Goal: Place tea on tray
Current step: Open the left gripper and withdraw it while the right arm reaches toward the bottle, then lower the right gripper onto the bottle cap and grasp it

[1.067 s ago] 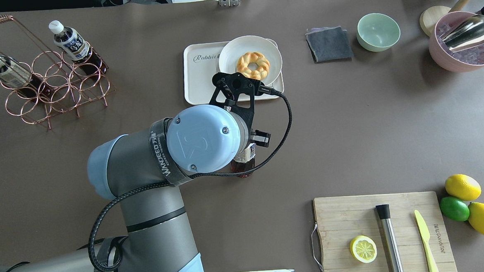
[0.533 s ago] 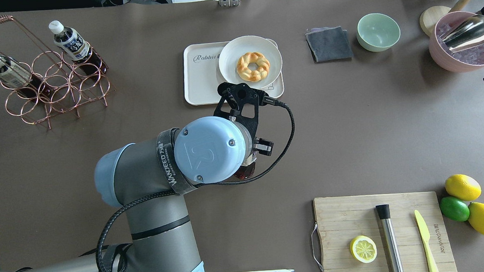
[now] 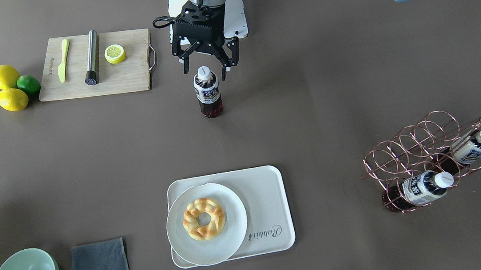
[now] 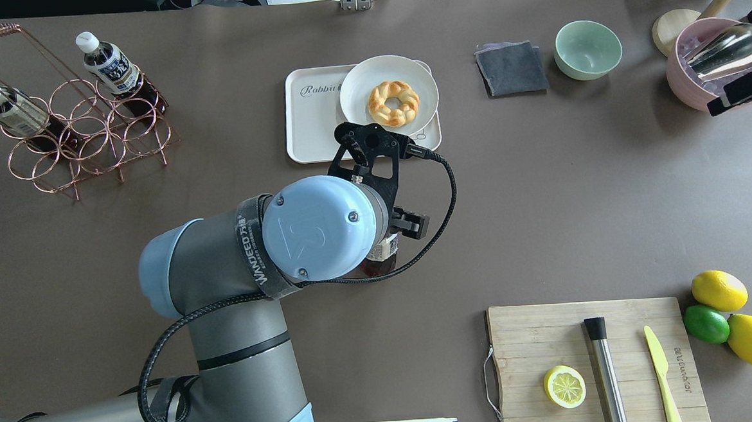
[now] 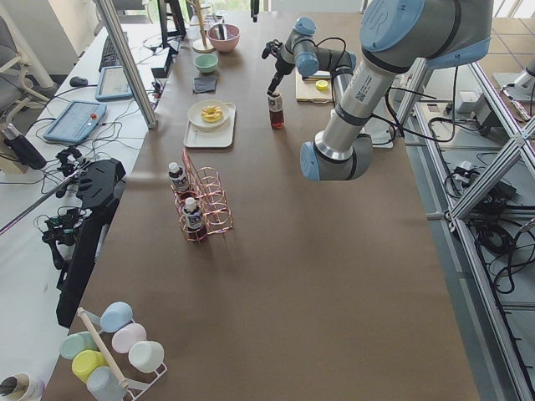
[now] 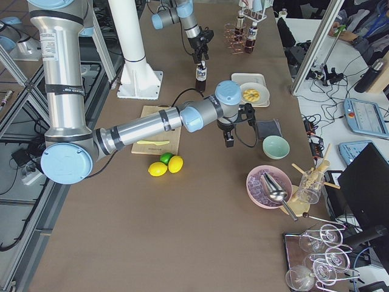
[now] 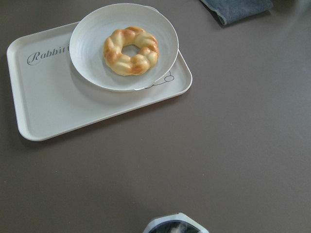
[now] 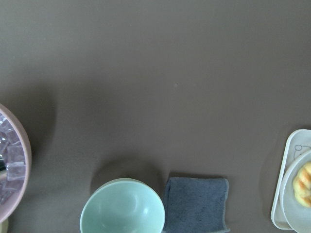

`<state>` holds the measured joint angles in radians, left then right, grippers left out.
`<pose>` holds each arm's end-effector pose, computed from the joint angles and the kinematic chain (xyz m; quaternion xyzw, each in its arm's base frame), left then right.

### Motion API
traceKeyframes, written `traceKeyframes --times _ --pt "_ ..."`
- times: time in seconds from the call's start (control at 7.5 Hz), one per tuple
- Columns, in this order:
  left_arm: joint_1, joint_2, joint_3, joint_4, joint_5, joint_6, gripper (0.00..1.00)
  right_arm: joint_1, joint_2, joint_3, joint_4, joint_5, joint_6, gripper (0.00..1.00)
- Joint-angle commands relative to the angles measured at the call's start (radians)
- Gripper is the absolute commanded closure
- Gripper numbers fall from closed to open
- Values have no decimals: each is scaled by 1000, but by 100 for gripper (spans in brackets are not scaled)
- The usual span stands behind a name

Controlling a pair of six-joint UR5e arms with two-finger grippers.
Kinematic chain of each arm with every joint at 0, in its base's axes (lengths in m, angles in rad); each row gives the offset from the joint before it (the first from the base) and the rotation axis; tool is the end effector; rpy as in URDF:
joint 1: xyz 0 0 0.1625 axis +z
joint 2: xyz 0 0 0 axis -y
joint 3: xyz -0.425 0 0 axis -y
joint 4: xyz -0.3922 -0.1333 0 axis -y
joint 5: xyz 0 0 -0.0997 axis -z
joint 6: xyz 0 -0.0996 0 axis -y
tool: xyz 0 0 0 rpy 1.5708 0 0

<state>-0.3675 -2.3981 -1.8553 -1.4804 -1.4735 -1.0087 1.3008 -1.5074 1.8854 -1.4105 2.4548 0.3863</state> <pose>0.5302 -0.3573 0.0653 0.2568 0.4174 0.0610 0.8696 -0.0816 -0.5060 0.4450 0.0946 -0.4678 -0.0629 0.8765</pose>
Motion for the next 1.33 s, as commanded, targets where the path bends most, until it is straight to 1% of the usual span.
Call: traceKeyframes --times 0.0,0.13,0.27,0.4,0.53,0.67,0.8,0.93,1.07,1.2 --pt "-63 5 -54 8 -34 1 3 -116 143 30 -1 -35 310 2" --pt "-135 17 -59 8 -136 1 3 -185 201 52 -2 -83 477 2" --pt "-190 52 -85 6 -207 11 3 -262 251 81 -5 -142 609 2" --pt "-252 103 -116 5 -264 54 3 -340 324 95 -13 -196 773 2" --pt "-324 147 -130 -1 -345 103 3 -439 410 95 -18 -273 963 4" --pt "-382 186 -143 -1 -423 146 3 -524 491 97 -78 -366 1047 5" --pt "-422 221 -150 -8 -459 203 3 -596 589 100 -207 -438 1084 5" --pt "-448 284 -163 -50 -467 237 3 -671 677 100 -319 -524 1123 5" --pt "-482 357 -165 -126 -537 252 3 -720 702 100 -353 -574 1155 5" --pt "-504 423 -165 -194 -586 254 3 -766 710 92 -358 -623 1163 6"
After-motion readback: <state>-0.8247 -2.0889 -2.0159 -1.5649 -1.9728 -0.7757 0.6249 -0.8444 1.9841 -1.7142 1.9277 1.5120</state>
